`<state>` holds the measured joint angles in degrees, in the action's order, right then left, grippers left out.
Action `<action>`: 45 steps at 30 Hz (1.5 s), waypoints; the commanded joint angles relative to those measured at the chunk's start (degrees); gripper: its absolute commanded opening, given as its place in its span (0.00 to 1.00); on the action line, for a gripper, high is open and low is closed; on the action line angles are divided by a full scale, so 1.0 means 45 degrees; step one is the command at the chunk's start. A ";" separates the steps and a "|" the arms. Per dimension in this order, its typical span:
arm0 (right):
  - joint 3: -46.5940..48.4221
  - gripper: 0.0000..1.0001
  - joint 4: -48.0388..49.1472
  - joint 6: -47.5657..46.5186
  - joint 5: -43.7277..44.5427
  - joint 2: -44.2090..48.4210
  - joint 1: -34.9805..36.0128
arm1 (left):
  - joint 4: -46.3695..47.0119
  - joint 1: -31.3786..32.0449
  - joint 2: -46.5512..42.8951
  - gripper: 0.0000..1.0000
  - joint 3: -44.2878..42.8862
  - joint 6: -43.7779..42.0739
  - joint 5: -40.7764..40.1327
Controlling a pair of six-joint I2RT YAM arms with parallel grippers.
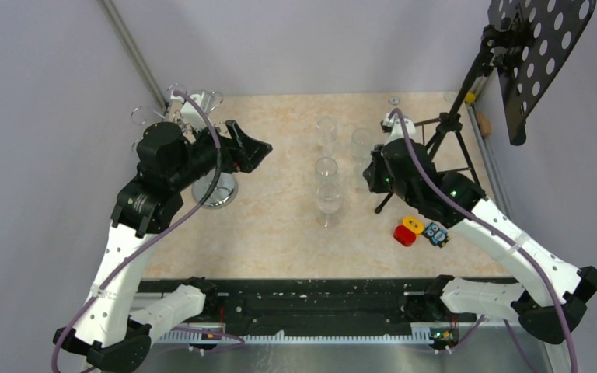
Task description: Take the wine glass off the wine glass rack
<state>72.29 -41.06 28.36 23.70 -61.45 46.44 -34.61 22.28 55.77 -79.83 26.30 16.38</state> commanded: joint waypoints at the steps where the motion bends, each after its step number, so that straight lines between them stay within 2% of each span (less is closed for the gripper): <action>1: 0.0566 0.00 -0.1705 -0.0530 -0.1367 -0.0549 0.0092 | -0.0297 -0.0003 -0.0088 0.89 -0.0524 -0.0756 -0.0495; 14: -0.0972 0.00 -0.1340 -0.0163 -0.2387 -0.2636 -0.0223 | -0.0604 0.0009 -0.0196 0.89 -0.0424 -0.0941 -0.0632; 25: -0.2236 0.00 -0.0546 -0.0203 -0.2993 -0.3101 -0.1172 | -0.0685 0.0001 -0.0186 0.90 -0.0467 -0.1021 -0.0802; 35: -0.2190 0.00 -0.0398 -0.0394 -0.2568 -0.4072 -0.1524 | -0.0903 0.0007 -0.0196 0.90 -0.0612 -0.1098 -0.1010; 38: -0.2130 0.10 -0.0364 -0.0338 -0.2344 -0.4194 -0.1549 | -0.1097 -0.0009 -0.0252 0.91 -0.0780 -0.1109 -0.1296; 42: -0.1814 0.31 -0.0326 -0.0270 -0.2141 -0.4055 -0.1569 | -0.1441 0.0002 -0.0518 0.91 -0.1108 -0.1240 -0.1946; 45: -0.1453 0.38 -0.0224 -0.0337 -0.2121 -0.3610 -0.1569 | -0.1854 0.0006 -0.0682 0.94 -0.1527 -0.1539 -0.2366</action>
<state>61.01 -44.14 27.14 12.58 -79.79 39.83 -41.80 22.28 54.78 -82.70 21.76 9.28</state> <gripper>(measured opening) 0.347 0.909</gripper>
